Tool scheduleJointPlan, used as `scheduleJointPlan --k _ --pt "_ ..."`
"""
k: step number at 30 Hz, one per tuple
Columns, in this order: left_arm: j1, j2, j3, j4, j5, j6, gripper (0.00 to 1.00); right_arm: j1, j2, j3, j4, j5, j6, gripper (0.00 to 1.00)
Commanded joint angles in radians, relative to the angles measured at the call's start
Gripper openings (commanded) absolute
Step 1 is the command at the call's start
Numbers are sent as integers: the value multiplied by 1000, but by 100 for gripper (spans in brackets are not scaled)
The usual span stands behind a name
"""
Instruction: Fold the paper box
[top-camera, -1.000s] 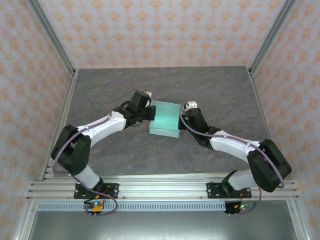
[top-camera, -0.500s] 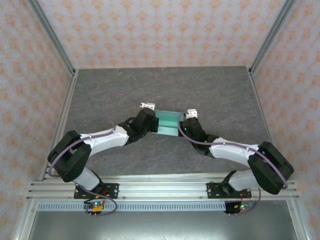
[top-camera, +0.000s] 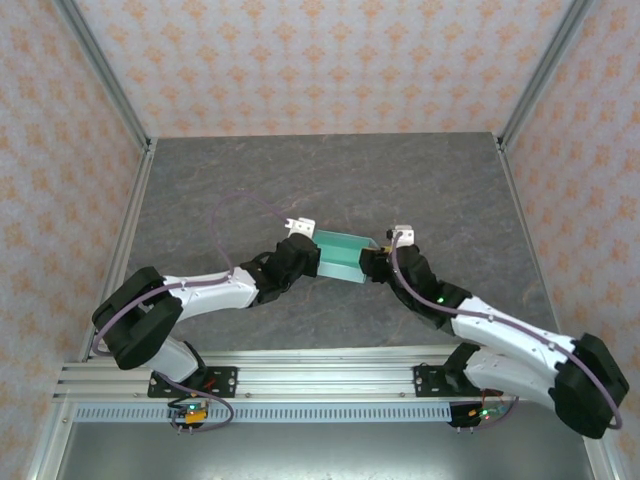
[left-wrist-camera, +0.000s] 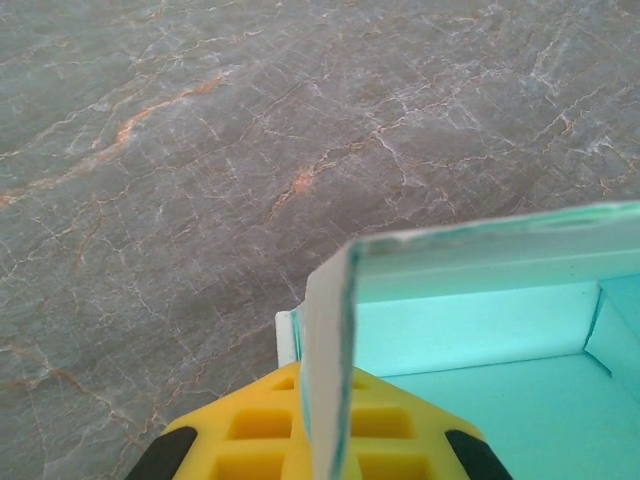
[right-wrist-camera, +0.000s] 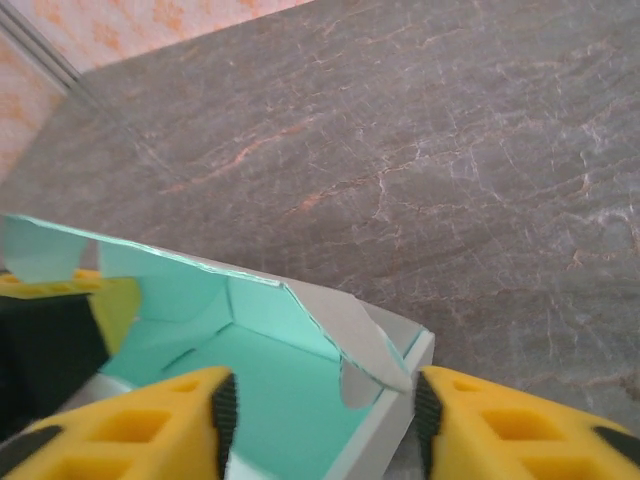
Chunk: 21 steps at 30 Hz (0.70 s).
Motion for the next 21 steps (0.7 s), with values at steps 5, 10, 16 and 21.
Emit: scheduleJointPlan --k 5,10,16,21 --pt "-5 -13 -47 15 -56 28 0 3 -11 188 -378 -32 508 70" --pt "-5 -17 -75 62 -58 16 0 -29 145 383 -572 -68 887 99" --pt "-5 -21 -80 62 -65 -6 0 -43 369 529 -640 -239 1164 99" --pt "-5 -23 -92 79 -76 -9 0 -54 452 554 -634 -220 1184 99"
